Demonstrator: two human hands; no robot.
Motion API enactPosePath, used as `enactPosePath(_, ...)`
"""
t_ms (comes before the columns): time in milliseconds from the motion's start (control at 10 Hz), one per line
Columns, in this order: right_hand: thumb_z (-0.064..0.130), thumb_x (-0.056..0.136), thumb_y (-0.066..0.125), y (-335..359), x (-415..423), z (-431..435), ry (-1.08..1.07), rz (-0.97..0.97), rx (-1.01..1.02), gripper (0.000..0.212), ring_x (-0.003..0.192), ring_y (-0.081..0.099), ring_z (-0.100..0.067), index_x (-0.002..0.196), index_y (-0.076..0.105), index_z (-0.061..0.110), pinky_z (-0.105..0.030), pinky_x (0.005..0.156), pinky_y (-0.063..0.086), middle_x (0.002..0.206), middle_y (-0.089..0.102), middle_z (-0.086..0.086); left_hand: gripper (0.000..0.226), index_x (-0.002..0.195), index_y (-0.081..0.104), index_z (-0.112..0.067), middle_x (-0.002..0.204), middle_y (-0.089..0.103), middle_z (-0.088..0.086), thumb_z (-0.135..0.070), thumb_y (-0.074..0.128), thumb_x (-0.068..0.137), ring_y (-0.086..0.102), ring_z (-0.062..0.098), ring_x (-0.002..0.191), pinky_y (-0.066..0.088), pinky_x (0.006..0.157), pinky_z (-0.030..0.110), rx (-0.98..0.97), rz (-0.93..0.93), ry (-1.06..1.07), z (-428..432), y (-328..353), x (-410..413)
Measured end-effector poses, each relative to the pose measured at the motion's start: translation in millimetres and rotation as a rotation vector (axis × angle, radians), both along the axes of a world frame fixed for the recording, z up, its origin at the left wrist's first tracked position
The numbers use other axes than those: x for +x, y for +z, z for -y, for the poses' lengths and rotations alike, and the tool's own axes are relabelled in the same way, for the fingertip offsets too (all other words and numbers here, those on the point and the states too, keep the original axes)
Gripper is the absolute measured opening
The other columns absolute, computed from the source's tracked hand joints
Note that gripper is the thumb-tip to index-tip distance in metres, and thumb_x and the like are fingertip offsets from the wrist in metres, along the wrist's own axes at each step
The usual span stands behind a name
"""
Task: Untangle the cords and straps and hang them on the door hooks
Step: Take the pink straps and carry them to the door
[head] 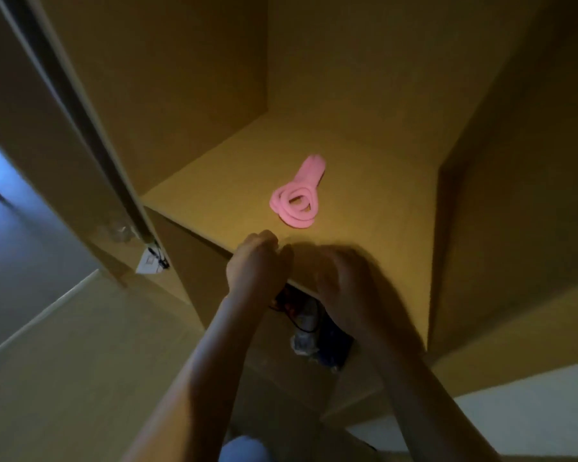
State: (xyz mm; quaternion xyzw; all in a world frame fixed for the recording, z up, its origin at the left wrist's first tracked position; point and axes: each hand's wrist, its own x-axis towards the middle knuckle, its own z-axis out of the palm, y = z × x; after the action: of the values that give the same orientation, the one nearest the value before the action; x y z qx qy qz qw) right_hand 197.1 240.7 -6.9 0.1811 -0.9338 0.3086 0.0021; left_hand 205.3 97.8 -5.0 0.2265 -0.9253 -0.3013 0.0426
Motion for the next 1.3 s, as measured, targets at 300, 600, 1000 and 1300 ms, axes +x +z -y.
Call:
enactPosePath(300, 0.019, 0.078, 0.049, -7, -46, 68, -0.258, 0.072, -0.071, 0.036, 0.097, 0.051, -0.031, 0.11, 0.06, 0.007, -0.031, 0.081, 0.037, 0.104, 0.056, -0.015, 0.07, 0.113, 0.057, -0.007, 0.111, 0.063, 0.011, -0.066, 0.056, 0.075, 0.061, 0.029, 0.1, 0.049, 0.082, 0.038, 0.128, 0.089, -0.22, 62, -4, -116)
enactPosePath(600, 0.014, 0.086, 0.058, -18, -52, 87, -0.451, 0.028, -0.107, 0.029, 0.106, 0.05, -0.023, 0.114, 0.06, 0.009, -0.02, 0.087, 0.033, 0.11, 0.056, -0.009, 0.044, 0.115, 0.053, -0.003, 0.096, 0.061, 0.003, -0.027, 0.068, 0.082, 0.056, 0.013, 0.081, 0.041, 0.089, 0.022, 0.562, 0.302, -0.433, 74, -30, -178)
enactPosePath(1000, 0.041, 0.093, 0.044, 7, -30, 77, -0.876, 0.378, -1.027, 0.035, 0.084, 0.066, -0.025, 0.092, 0.065, 0.012, -0.03, 0.073, 0.05, 0.085, 0.069, -0.007, 0.036, 0.082, 0.059, -0.041, 0.086, 0.071, -0.006, -0.033, 0.076, 0.051, 0.066, 0.024, 0.087, 0.053, 0.086, 0.048, 0.77, 0.215, -0.768, 49, -13, -115)
enactPosePath(1300, 0.018, 0.084, 0.063, 11, 39, 22, -0.907, 0.326, -1.253, 0.011, 0.066, 0.063, -0.025, 0.087, 0.068, 0.009, -0.037, 0.071, 0.051, 0.072, 0.069, -0.011, 0.039, 0.087, 0.061, -0.042, 0.091, 0.072, -0.009, -0.048, 0.076, 0.052, 0.068, 0.015, 0.091, 0.051, 0.092, 0.047, 0.722, 0.436, -1.329, 8, -13, -52)
